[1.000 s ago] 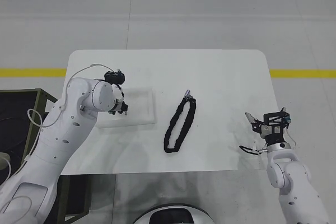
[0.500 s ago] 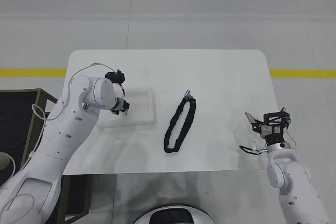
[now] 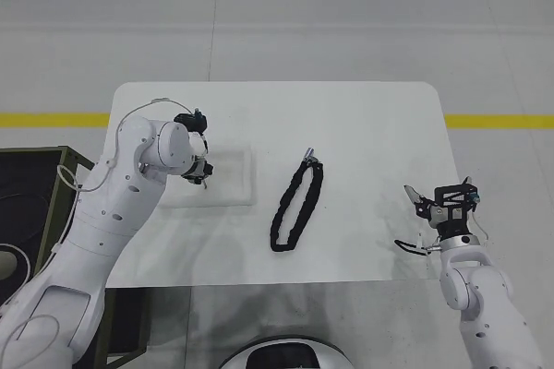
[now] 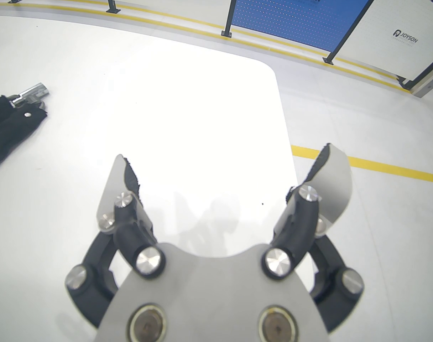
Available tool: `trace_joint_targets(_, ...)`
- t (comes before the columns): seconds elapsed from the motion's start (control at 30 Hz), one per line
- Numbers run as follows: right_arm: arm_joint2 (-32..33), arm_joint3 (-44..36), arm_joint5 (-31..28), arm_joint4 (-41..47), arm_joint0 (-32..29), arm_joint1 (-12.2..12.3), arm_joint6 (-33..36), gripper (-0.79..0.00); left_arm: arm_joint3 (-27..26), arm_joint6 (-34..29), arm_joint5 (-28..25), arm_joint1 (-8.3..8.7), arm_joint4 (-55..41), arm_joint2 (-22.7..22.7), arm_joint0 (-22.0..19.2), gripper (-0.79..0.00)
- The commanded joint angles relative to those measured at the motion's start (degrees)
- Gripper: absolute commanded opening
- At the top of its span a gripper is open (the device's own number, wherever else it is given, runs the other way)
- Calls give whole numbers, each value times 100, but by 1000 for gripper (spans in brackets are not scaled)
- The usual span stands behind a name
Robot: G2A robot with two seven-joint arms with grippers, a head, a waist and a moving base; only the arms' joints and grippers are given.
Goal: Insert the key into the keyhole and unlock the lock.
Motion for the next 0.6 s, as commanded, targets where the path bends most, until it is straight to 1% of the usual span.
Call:
trace_joint_targets(0.0,0,0,0,0,0,0,0,0,-223,-21,-21,28,91,-131,41,-785)
trace_joint_targets(0.1,0,0,0,0,0,0,0,0,-623,-21,-21,85,226,-317,117,-785)
trace_joint_targets(0.17,0,0,0,0,0,0,0,0,-864,-21,-21,125,69,-528,154,-785)
trace_joint_targets(0.23,0,0,0,0,0,0,0,0,-926,39,39,150,-273,-899,206,-785)
trace_joint_targets(0.3,0,0,0,0,0,0,0,0,-879,250,250,149,-1019,-1347,316,-785)
trace_joint_targets(0.37,0,0,0,0,0,0,0,0,-678,496,485,139,-2032,-1871,445,-785)
trace_joint_targets(0.43,0,0,0,0,0,0,0,0,-346,874,550,122,-2998,-2348,616,-785)
trace_joint_targets(0.5,0,0,0,0,0,0,0,0,101,1099,485,93,-3930,-2648,798,-785)
trace_joint_targets(0.57,0,0,0,0,0,0,0,0,575,1211,331,59,-4733,-2804,905,-785)
